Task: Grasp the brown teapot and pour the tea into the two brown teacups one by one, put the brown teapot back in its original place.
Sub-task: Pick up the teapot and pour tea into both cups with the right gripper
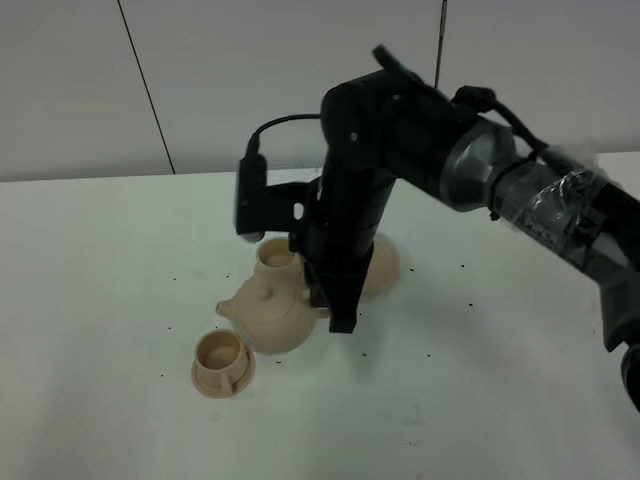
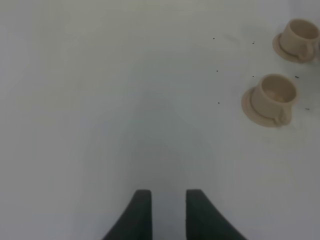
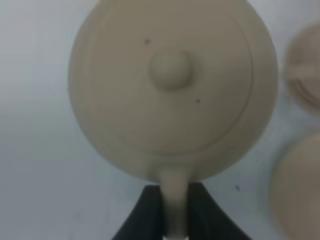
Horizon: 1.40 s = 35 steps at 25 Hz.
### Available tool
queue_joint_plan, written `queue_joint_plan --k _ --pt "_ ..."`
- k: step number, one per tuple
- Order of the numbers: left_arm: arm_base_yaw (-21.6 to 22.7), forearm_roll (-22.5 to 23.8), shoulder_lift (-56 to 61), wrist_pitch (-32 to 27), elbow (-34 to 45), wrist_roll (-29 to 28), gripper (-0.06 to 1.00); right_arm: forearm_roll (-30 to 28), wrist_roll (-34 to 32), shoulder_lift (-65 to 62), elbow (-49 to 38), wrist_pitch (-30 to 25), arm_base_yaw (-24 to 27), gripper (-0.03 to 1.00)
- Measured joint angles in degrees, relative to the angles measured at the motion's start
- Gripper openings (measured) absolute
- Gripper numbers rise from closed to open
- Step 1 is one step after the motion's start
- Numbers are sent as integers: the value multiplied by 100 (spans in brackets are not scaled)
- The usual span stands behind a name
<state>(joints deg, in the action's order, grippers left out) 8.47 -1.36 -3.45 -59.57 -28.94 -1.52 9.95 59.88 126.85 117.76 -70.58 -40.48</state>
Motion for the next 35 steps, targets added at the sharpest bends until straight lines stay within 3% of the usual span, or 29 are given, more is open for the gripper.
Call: queue_joint_plan --k 7,17,25,35 --pt "0 0 0 -2 0 0 24 4 0 0 -9 5 -208 10" --pt "0 0 0 -2 0 0 24 28 157 111 -9 106 -209 10" --pt "0 0 0 -2 0 0 24 33 352 181 -38 598 -209 10" --pt "0 0 0 -2 0 0 24 100 418 181 -38 593 -41 10"
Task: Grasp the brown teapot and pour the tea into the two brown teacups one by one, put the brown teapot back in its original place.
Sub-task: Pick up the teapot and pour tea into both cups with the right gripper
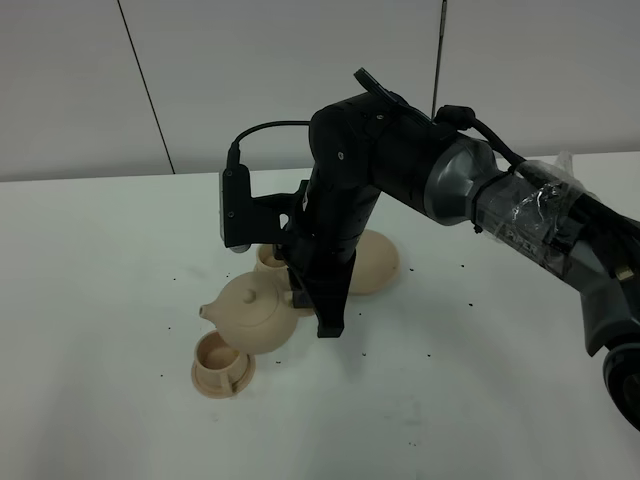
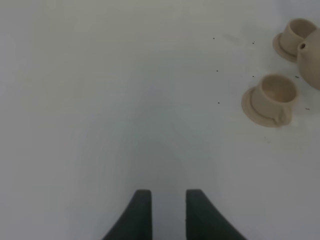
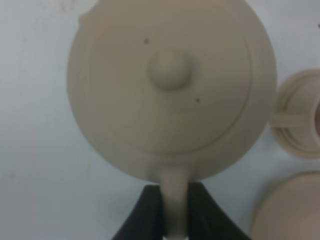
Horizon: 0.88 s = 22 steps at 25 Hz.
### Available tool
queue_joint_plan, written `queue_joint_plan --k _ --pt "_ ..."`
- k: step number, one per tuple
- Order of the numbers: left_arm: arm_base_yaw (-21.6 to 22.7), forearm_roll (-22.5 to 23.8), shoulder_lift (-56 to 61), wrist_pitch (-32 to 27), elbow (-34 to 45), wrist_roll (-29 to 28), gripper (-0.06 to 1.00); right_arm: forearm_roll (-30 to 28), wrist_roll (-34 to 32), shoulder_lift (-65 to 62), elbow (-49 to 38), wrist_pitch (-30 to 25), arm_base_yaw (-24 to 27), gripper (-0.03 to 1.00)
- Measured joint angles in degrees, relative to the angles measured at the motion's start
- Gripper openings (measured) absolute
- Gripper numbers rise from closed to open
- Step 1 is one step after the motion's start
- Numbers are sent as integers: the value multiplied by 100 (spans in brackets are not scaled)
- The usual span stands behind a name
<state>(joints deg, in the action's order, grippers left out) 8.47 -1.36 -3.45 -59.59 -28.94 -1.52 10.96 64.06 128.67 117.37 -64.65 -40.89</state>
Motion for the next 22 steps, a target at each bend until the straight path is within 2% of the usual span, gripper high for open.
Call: queue_joint_plan --k 22 --pt "0 -5 0 0 0 0 24 13 20 181 -11 -1 -5 10"
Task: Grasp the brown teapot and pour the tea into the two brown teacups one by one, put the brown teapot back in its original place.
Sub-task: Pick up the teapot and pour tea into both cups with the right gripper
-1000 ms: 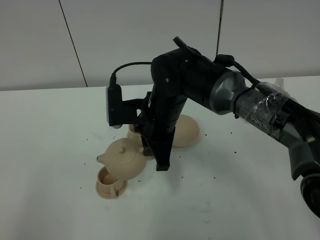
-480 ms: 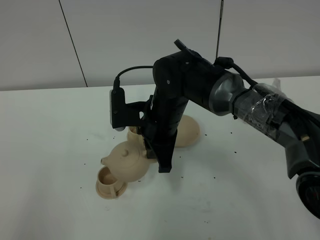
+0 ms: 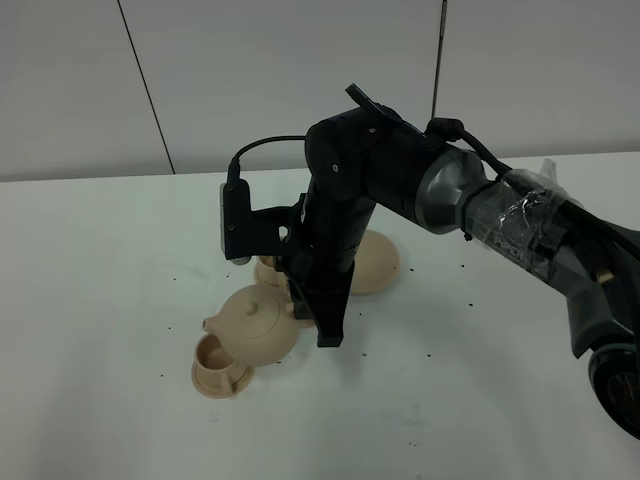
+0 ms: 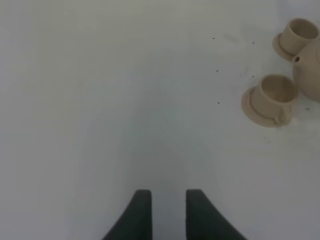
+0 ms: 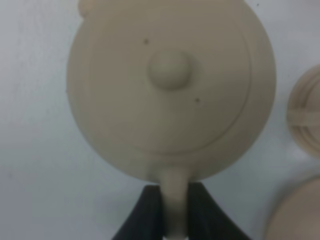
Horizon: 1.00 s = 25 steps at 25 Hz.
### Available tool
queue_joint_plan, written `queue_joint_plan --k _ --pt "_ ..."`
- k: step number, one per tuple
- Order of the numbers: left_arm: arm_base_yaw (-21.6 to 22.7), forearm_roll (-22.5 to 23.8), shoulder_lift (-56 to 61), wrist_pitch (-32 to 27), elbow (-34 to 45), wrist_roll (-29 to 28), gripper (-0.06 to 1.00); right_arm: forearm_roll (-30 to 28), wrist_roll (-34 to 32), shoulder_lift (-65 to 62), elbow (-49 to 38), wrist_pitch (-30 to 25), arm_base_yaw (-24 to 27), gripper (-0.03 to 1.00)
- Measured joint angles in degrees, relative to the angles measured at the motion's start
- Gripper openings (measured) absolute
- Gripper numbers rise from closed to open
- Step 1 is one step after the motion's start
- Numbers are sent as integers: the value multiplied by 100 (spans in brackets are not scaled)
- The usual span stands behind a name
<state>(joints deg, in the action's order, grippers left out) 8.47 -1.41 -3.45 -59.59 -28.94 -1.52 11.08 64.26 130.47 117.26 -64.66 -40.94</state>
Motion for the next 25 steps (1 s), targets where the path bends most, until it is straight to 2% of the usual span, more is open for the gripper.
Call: queue_joint_plan --k 18,25 --pt "0 0 0 0 0 0 24 -339 18 0 0 183 0 10" --pt "0 0 0 0 0 0 24 -833 -85 -5 0 171 -195 10"
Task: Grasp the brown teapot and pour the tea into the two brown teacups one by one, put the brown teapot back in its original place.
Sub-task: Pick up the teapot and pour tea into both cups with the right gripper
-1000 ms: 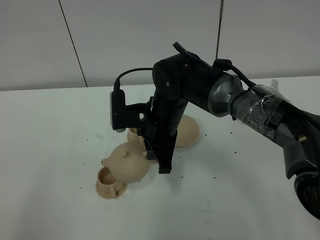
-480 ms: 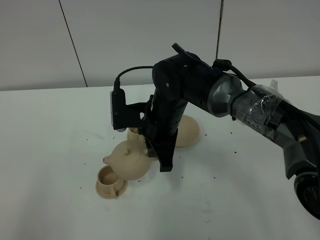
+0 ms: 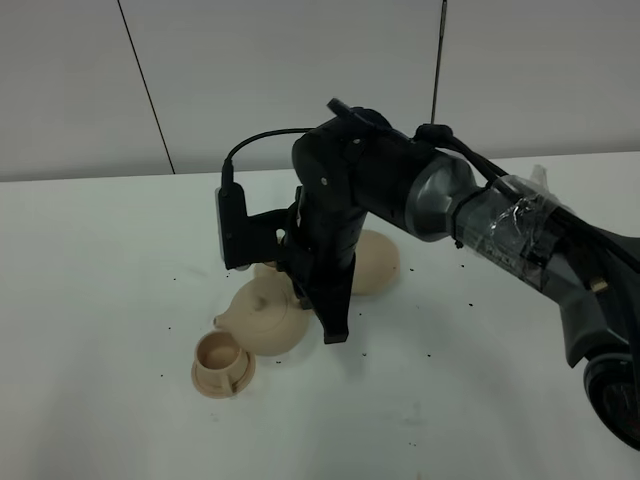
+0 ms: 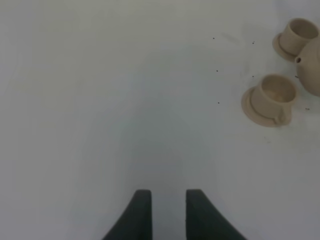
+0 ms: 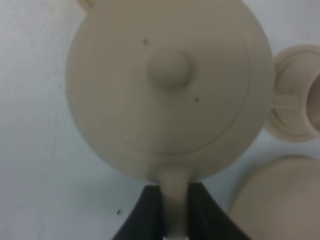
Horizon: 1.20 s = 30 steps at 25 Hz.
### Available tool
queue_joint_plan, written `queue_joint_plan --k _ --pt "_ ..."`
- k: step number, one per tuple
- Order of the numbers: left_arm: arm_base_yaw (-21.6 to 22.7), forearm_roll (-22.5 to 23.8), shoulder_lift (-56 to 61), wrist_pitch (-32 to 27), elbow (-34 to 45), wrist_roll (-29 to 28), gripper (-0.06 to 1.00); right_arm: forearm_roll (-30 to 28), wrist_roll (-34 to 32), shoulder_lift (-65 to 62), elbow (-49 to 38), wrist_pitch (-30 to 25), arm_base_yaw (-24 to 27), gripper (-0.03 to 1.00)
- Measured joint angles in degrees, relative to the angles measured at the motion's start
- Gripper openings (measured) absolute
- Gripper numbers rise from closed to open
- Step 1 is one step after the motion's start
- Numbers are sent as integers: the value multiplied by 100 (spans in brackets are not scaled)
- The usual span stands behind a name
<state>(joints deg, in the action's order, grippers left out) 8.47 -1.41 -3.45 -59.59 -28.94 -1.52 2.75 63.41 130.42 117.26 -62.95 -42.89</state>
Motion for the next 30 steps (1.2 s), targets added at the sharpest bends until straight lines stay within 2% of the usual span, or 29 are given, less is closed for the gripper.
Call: queue_joint_plan --k 6,14,30 --pt "0 0 0 0 0 0 24 -177 -51 -20 0 5 -148 10" --pt "0 0 0 0 0 0 24 -811 -246 -180 0 72 -312 10" --pt "0 0 0 0 0 0 24 -1679 -700 -185 0 73 -714 10"
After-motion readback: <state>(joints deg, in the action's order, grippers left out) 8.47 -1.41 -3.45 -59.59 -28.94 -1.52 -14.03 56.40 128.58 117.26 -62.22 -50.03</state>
